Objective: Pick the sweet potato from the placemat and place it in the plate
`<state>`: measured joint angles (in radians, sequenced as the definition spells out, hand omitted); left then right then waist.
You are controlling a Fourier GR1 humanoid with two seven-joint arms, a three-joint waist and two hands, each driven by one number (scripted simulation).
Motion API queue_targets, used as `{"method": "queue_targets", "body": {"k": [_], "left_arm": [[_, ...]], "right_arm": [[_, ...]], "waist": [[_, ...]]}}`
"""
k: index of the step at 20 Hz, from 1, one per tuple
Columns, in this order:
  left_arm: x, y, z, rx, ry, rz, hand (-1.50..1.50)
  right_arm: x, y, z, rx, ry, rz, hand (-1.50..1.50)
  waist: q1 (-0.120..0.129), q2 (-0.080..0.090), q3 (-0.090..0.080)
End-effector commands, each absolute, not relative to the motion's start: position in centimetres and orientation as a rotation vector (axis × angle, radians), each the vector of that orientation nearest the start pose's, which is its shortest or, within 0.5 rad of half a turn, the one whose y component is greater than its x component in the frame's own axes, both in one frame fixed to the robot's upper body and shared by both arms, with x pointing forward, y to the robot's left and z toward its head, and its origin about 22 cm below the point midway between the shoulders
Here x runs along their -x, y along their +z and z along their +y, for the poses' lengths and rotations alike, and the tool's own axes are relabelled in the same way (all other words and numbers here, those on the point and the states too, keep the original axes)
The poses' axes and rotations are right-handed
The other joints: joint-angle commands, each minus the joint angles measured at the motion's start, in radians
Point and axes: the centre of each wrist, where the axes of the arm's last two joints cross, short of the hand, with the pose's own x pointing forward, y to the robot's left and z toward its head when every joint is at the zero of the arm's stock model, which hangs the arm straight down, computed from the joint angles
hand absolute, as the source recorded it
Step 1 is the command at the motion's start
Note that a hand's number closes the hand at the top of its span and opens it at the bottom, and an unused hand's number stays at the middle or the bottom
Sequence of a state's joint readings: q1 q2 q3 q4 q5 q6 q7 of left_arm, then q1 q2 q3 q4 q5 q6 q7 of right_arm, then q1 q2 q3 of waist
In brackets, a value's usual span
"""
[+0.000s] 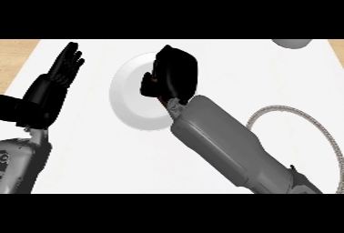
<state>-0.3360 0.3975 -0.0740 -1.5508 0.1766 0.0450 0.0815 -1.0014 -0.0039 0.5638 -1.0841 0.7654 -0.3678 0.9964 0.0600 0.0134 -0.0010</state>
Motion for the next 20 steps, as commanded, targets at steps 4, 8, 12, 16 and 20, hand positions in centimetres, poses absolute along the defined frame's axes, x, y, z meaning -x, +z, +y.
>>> {"method": "queue_targets", "body": {"k": [4, 8, 12, 16, 20], "left_arm": [[-31.0, 11.3, 25.0, -0.071, -0.284, -1.771, 0.0], [-31.5, 10.9, 25.1, -0.06, -0.315, -1.781, 0.0], [-32.3, 11.3, 25.0, -0.064, -0.32, -1.788, 0.0], [-32.4, 11.5, 24.4, -0.024, -0.341, -1.802, 0.0], [-31.5, 10.1, 24.6, -0.027, -0.325, -1.793, 0.0]], "right_arm": [[-38.5, 11.5, 0.2, 0.97, 0.59, -1.381, 1.5], [-39.6, 9.9, -1.2, 0.937, 0.535, -1.32, 1.5], [-40.2, 10.1, -1.3, 0.895, 0.477, -1.289, -1.5], [-40.0, 9.2, -1.8, 0.793, 0.407, -1.358, -1.5], [-40.4, 10.1, -1.8, 0.76, 0.298, -1.475, -1.5]], "waist": [[0.023, 0.007, 0.0], [0.042, 0.018, 0.0], [0.051, 0.02, 0.0], [0.074, 0.028, 0.001], [0.071, 0.021, 0.001]]}}
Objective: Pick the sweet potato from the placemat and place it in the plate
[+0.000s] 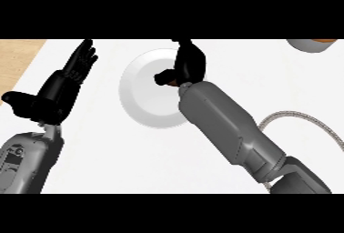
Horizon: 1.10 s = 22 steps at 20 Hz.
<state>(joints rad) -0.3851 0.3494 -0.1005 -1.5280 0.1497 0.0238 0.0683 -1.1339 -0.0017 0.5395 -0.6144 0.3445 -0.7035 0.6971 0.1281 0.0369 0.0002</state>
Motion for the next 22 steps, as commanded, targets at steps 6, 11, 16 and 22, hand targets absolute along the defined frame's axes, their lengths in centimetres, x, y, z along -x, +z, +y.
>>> {"method": "queue_targets", "body": {"k": [6, 11, 16, 22], "left_arm": [[-32.9, 12.0, 23.4, -0.025, -0.312, -1.794, 0.0], [-31.9, 11.3, 26.1, -0.069, -0.318, -1.775, 0.0], [-30.9, 10.0, 27.4, -0.118, -0.266, -1.772, 0.0], [-29.8, 11.0, 29.2, -0.135, -0.246, -1.737, 0.0]], "right_arm": [[-40.3, 12.2, -1.1, 0.669, 0.074, -1.598, -1.5], [-40.4, 11.5, -1.9, 0.638, -0.058, -1.614, -1.5], [-39.9, 10.6, -2.8, 0.556, -0.116, -1.61, -1.5], [-37.2, 6.7, -6.7, 0.544, -0.104, -1.665, -1.5]], "waist": [[-0.019, -0.008, 0.001], [-0.038, -0.017, 0.0], [-0.083, -0.027, 0.0], [-0.13, -0.04, 0.0]]}}
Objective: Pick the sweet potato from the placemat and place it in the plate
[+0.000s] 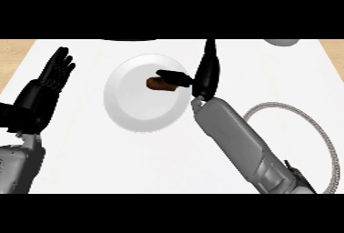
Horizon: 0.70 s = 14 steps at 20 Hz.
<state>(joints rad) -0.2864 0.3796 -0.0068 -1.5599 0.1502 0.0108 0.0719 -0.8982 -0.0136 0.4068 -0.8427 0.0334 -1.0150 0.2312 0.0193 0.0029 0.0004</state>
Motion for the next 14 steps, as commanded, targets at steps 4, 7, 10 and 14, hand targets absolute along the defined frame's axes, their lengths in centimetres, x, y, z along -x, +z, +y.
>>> {"method": "queue_targets", "body": {"k": [4, 7, 10, 14], "left_arm": [[-28.9, 9.9, 27.3, -0.155, -0.222, -1.748, 0.0], [-28.6, 9.1, 28.5, -0.138, -0.231, -1.742, 0.0], [-30.8, 10.6, 28.8, -0.152, -0.216, -1.741, 0.0], [-28.9, 9.6, 27.5, -0.14, -0.229, -1.738, 0.0]], "right_arm": [[-36.3, 6.4, -10.8, 0.534, -0.058, -1.691, -1.5], [-33.3, 4.0, -14.7, 0.546, -0.049, -1.676, -1.5], [-31.6, 5.6, -16.6, 0.543, -0.04, -1.661, -1.5], [-28.9, 5.5, -17.6, 0.534, -0.017, -1.663, -1.5]], "waist": [[-0.022, -0.006, 0.0], [-0.028, -0.006, 0.0], [-0.034, -0.007, -0.001], [-0.026, -0.006, -0.001]]}}
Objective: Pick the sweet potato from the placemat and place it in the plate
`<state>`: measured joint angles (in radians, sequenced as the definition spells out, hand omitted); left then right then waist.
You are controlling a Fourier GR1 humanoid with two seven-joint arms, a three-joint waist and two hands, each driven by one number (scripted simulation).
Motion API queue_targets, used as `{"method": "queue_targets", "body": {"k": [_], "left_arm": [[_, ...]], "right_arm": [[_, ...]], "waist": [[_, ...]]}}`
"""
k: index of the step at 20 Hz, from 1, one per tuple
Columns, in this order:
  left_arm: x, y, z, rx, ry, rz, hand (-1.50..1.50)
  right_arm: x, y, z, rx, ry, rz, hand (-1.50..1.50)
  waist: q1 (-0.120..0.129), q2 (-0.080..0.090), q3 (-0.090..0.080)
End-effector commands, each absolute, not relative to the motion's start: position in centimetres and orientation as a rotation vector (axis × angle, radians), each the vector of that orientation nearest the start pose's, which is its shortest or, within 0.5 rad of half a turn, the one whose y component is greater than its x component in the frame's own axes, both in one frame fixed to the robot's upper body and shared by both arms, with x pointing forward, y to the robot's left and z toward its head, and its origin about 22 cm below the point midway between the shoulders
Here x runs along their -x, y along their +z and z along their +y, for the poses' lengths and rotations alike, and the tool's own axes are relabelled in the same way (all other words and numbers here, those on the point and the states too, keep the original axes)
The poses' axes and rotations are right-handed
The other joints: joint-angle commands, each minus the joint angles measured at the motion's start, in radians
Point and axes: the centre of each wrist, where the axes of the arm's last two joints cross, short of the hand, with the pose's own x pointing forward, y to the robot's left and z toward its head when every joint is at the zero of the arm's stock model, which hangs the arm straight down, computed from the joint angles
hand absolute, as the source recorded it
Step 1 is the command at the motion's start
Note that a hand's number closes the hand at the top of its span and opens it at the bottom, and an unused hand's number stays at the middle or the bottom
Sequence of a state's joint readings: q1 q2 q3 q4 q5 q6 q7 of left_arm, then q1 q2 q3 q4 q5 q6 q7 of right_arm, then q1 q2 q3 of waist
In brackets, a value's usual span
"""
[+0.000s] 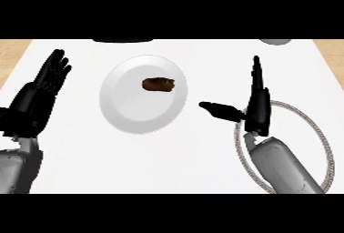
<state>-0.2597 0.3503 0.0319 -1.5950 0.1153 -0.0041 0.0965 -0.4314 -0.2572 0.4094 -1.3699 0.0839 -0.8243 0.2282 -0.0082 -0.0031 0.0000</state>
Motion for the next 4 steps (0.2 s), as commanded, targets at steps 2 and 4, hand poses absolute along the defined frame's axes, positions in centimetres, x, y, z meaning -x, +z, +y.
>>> {"method": "queue_targets", "body": {"k": [2, 4], "left_arm": [[-30.4, 9.8, 29.3, -0.159, -0.218, -1.749, 0.0], [-30.7, 9.1, 26.7, -0.155, -0.23, -1.752, 0.0]], "right_arm": [[-28.9, 4.7, -20.5, 0.581, -0.004, -1.672, -1.5], [-29.1, 5.2, -19.8, 0.626, 0.008, -1.682, -1.5]], "waist": [[0.0, 0.003, 0.0], [0.002, 0.003, 0.0]]}}
